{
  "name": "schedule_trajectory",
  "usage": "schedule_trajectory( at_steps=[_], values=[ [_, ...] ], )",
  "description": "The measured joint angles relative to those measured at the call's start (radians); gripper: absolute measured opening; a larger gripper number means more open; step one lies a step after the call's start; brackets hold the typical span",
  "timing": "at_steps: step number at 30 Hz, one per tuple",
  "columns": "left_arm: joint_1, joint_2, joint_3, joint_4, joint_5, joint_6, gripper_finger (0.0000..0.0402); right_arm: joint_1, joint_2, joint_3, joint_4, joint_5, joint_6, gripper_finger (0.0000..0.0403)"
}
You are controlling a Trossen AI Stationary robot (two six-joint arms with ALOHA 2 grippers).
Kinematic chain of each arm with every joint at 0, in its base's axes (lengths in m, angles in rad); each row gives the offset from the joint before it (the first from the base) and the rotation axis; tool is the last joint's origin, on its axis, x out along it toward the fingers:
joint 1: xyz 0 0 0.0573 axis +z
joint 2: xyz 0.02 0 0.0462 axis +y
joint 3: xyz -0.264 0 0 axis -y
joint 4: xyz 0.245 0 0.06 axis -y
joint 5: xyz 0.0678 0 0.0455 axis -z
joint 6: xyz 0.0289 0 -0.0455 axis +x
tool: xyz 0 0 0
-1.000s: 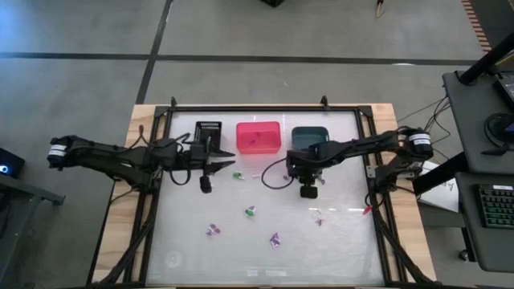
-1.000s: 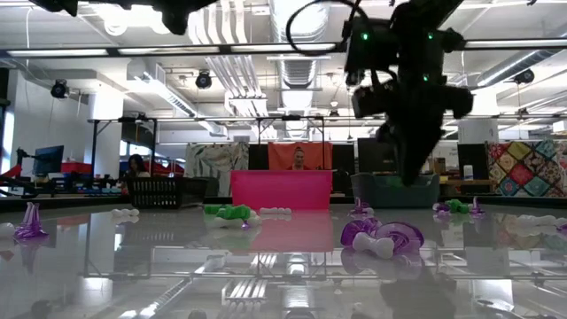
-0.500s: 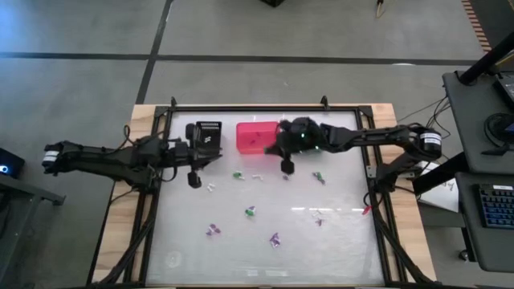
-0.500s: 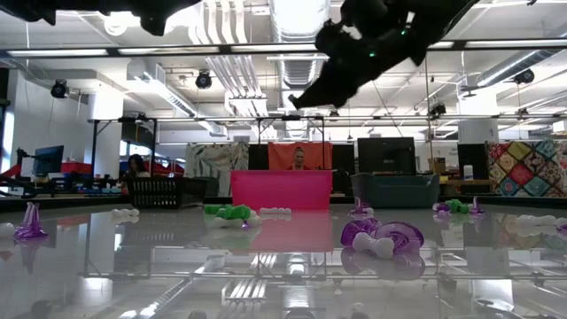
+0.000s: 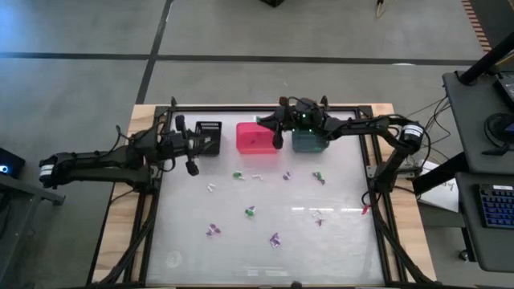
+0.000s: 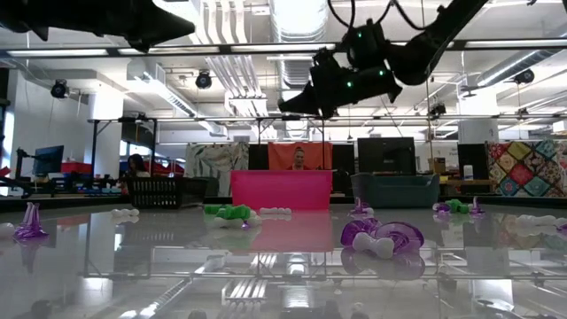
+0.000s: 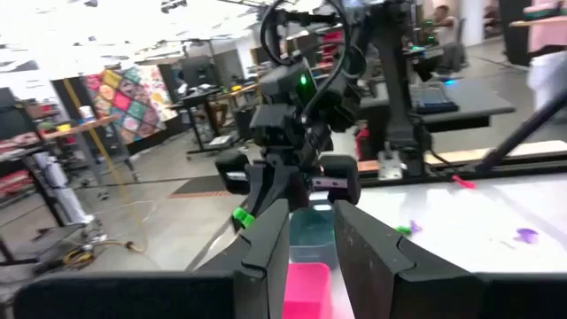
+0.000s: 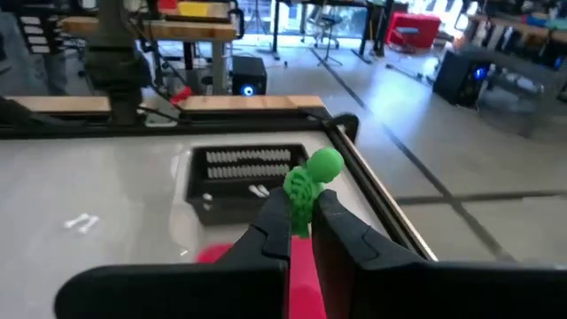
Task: Sort Halloween decoration
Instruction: Put the green skeleton toy into the blue bin
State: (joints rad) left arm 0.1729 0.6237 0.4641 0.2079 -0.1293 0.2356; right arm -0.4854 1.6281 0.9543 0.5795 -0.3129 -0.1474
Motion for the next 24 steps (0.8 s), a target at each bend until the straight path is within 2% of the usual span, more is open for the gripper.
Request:
schedule_trajectory(
  at_steps=[3,6,10,17,19,24],
  values=[
    [0.026,0.006,0.02,0.008,0.013,-0.009,0.0075,-0.034,0.01,0.0,0.013,-0.072,0.027,0.0015],
    [0.032,0.024,0.023,0.01,0.083,-0.011,0.0075,-0.045,0.01,0.0,0.025,-0.134,0.043,0.0015],
    [0.032,0.066,0.026,0.01,0.186,-0.011,0.0075,-0.045,-0.005,0.0,0.01,-0.141,0.063,0.0015],
    [0.047,0.137,0.027,0.044,0.195,0.034,0.0075,-0.044,-0.094,0.005,-0.215,-0.136,0.085,0.0015],
    [0.062,0.15,0.038,0.042,0.195,0.046,0.0075,-0.047,-0.124,0.021,-0.334,-0.097,0.083,0.0015],
    [0.109,0.185,0.086,0.043,0.194,0.09,0.0075,-0.052,-0.178,0.075,-0.733,0.13,0.073,0.0014]
  ],
)
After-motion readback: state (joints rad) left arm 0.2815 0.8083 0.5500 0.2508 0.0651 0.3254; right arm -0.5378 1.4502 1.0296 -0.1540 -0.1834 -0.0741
